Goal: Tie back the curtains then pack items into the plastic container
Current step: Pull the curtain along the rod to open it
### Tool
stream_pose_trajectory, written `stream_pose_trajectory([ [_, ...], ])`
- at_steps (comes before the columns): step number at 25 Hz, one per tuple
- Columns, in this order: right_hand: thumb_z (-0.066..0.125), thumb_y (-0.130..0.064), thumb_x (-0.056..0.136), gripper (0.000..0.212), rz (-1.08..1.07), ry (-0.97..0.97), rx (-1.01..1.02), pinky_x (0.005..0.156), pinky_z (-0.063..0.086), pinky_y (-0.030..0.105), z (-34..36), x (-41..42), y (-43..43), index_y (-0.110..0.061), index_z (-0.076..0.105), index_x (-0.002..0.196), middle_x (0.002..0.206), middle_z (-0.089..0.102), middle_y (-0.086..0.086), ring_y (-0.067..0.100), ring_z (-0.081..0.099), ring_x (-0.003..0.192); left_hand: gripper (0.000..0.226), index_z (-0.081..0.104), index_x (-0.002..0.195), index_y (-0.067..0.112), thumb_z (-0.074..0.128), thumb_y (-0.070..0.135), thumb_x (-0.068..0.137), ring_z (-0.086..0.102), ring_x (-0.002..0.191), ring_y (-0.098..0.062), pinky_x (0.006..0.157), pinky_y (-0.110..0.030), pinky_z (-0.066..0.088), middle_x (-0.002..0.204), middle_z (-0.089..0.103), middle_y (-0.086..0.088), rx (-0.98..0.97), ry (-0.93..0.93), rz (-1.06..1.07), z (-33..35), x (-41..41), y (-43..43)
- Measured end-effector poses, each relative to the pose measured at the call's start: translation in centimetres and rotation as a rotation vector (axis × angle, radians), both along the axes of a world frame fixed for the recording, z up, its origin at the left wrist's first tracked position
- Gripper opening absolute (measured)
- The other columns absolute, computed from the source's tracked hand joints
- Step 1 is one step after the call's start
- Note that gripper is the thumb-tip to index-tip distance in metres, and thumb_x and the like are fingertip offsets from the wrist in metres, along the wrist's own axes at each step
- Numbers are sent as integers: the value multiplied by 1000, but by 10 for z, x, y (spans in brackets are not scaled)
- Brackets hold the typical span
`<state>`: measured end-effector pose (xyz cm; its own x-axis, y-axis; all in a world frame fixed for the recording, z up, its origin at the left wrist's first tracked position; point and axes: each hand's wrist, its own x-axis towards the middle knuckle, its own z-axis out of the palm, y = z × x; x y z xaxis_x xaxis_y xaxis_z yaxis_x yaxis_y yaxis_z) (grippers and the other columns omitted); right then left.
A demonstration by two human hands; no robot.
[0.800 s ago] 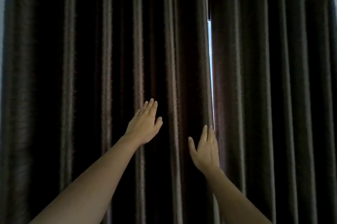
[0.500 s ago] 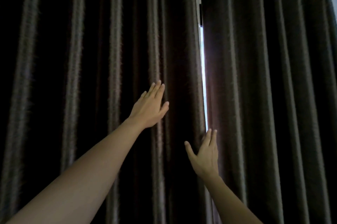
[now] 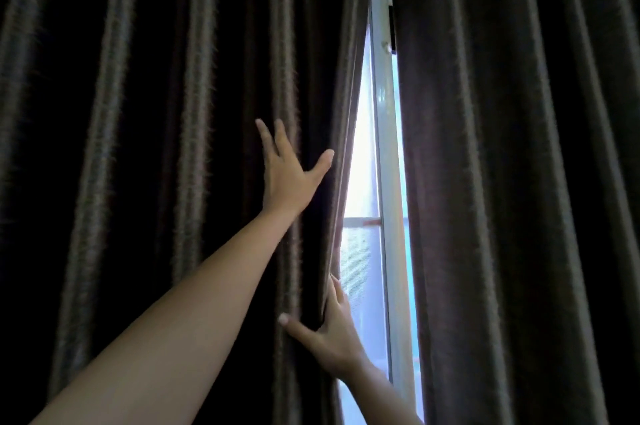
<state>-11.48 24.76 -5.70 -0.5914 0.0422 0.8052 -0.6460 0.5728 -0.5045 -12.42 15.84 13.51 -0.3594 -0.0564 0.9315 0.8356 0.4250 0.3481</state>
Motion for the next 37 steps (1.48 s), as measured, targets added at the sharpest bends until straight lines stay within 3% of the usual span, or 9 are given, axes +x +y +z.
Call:
stream_pose_trajectory([
  [4, 72, -66, 59, 108, -8, 17, -18, 116, 19, 29, -3, -13, -20, -35, 18, 147, 156, 2, -8, -2, -14, 142, 113, -3, 150, 13, 70, 54, 74, 32, 138, -30, 111, -41, 32, 153, 25, -15, -61, -183, -22, 8, -2, -2],
  [9, 67, -58, 54, 91, -64, -2, 36, 112, 23, 26, 9, -27, -22, -25, 32, 132, 158, 1, 4, 5, -4, 144, 67, 21, 141, 2, 58, 21, 89, 52, 118, -37, 95, -42, 43, 129, 53, -21, -179, -47, 362, 23, 0, -11],
  [12, 65, -65, 51, 113, -29, -44, 88, 110, 29, 34, 25, -29, -37, -32, 7, 142, 158, 9, -6, 16, 19, 141, 74, 13, 147, 2, 52, 29, 91, 19, 144, -31, 116, -49, 12, 151, 30, -19, -411, 197, 857, 24, -4, -30],
  [15, 68, -63, 50, 127, 23, -66, 66, 114, 23, 40, 32, -30, -56, -43, -18, 142, 157, 3, -13, 9, 13, 141, 88, 8, 150, 14, 51, 54, 85, -9, 146, -33, 114, -56, -4, 158, -7, -18, -434, 195, 998, 33, -7, -63],
  [20, 57, -53, 43, 126, 76, -56, 124, 109, 20, 38, 46, -32, -88, -39, -17, 145, 152, 23, -9, 17, 21, 138, 121, -13, 148, 12, 63, 64, 70, -6, 142, -45, 107, -69, 10, 155, -19, -20, -141, -69, 780, 39, -3, -108],
  [23, 54, -45, 42, 125, 222, -66, 112, 118, 16, 41, 51, -32, -113, -31, -10, 149, 158, -5, -11, 8, -4, 145, 103, -10, 149, 11, 60, 47, 84, 39, 130, -42, 99, -47, 41, 151, 25, -23, -19, -210, 360, 36, -6, -125],
  [27, 56, -35, 43, 123, 302, -53, 79, 113, 28, 31, 53, -39, -145, -27, -4, 150, 158, 9, -8, 10, 13, 145, 42, 46, 122, -4, 45, 28, 96, 56, 104, -43, 73, -38, 42, 111, 58, -26, -96, -60, 470, 34, 0, -147],
  [30, 55, -36, 45, 119, 312, -40, 135, 113, 27, 35, 57, -39, -180, -27, 2, 151, 159, 7, -7, 11, 12, 145, 28, 53, 100, -4, 44, 22, 96, 61, 92, -41, 65, -37, 41, 99, 62, -26, -120, -13, 524, 37, -1, -182],
  [37, 56, -38, 47, 110, 319, -21, 126, 110, 35, 47, 73, -42, -286, -25, 17, 149, 152, 26, 0, 18, 25, 140, 23, 54, 99, -5, 41, 13, 98, 61, 92, -39, 66, -36, 40, 98, 63, -24, -261, 107, 681, 53, 0, -276],
])
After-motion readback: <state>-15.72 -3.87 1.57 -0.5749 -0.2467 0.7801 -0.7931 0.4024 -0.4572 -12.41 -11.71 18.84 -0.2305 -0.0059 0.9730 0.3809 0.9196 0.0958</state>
